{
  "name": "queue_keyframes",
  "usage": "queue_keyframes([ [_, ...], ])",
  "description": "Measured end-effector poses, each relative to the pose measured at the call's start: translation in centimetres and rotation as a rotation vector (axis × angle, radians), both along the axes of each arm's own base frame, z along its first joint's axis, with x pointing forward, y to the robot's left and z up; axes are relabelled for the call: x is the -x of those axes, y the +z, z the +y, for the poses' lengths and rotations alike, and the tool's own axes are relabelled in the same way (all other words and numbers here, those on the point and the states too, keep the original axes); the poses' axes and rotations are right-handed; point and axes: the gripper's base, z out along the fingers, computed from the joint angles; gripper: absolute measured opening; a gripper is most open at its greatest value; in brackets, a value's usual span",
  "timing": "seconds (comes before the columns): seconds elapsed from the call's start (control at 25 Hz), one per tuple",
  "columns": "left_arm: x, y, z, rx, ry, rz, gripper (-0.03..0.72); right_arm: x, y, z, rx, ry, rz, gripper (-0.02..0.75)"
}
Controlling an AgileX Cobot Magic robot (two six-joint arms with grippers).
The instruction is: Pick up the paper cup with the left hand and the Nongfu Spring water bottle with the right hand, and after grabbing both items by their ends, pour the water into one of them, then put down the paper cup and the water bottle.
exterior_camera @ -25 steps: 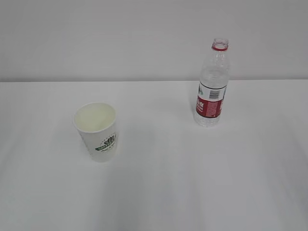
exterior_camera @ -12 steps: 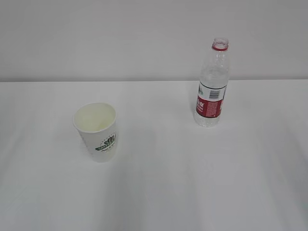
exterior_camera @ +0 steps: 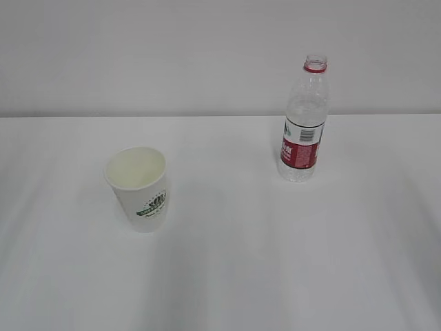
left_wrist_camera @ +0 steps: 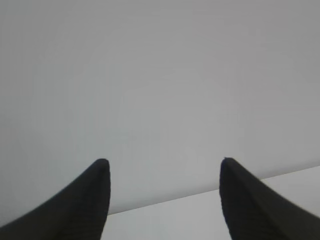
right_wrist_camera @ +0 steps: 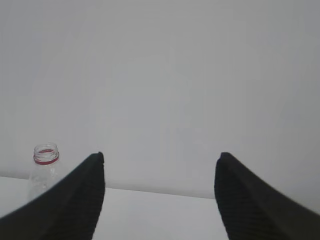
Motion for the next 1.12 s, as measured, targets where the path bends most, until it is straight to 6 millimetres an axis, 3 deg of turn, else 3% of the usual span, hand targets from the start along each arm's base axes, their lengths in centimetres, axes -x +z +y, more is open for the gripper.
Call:
queue_keyframes([
  [0.76, -6.7, -3.0, -0.8, 0.011, -0.019, -0.051, 0.485, -6.6, -2.5, 0.1, -0.001, 0.003, -0.059, 0.522],
  [1.12, -8.7, -4.4, -1.1, 0.018, -0.026, -0.086, 0.484, -9.2, -4.5, 0.1, -0.002, 0.004, -0.056, 0.522],
])
